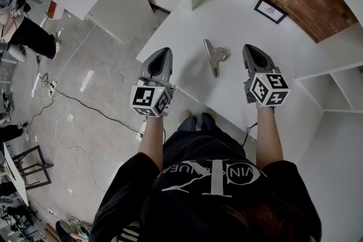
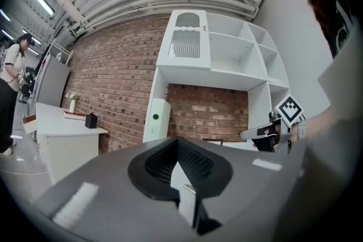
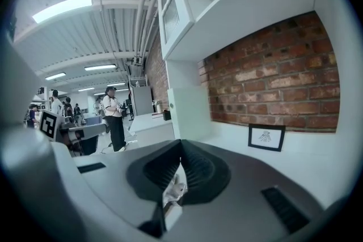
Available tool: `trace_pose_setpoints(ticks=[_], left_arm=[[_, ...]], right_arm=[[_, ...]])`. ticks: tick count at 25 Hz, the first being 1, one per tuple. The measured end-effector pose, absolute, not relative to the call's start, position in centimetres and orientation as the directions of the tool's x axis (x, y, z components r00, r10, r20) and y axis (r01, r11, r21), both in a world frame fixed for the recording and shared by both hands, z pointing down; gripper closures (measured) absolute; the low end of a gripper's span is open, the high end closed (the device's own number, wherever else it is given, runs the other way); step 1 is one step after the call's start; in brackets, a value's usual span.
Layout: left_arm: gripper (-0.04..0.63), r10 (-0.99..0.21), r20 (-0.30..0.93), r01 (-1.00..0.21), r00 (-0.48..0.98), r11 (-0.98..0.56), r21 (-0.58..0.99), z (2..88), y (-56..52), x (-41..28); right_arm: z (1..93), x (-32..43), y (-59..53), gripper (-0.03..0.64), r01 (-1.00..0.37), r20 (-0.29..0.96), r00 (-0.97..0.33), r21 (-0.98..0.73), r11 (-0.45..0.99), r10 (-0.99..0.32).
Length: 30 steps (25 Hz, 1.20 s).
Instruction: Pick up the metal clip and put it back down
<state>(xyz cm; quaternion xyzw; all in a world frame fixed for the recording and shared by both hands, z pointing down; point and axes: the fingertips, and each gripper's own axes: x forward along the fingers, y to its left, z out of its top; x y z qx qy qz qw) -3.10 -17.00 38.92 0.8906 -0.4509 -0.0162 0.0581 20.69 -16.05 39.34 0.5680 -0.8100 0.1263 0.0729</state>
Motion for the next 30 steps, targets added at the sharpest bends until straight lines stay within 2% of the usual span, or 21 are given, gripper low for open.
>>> trace_pose_setpoints(ticks=[30], left_arm=[[0.607, -0.812, -0.029, -0.806, 0.584, -0.583, 0.097, 36.4, -16.4, -3.9]], right_arm=[[35.5, 21.3, -14.3, 0.604, -0.949, 0.171, -0.314, -0.074, 0.306, -0.934]])
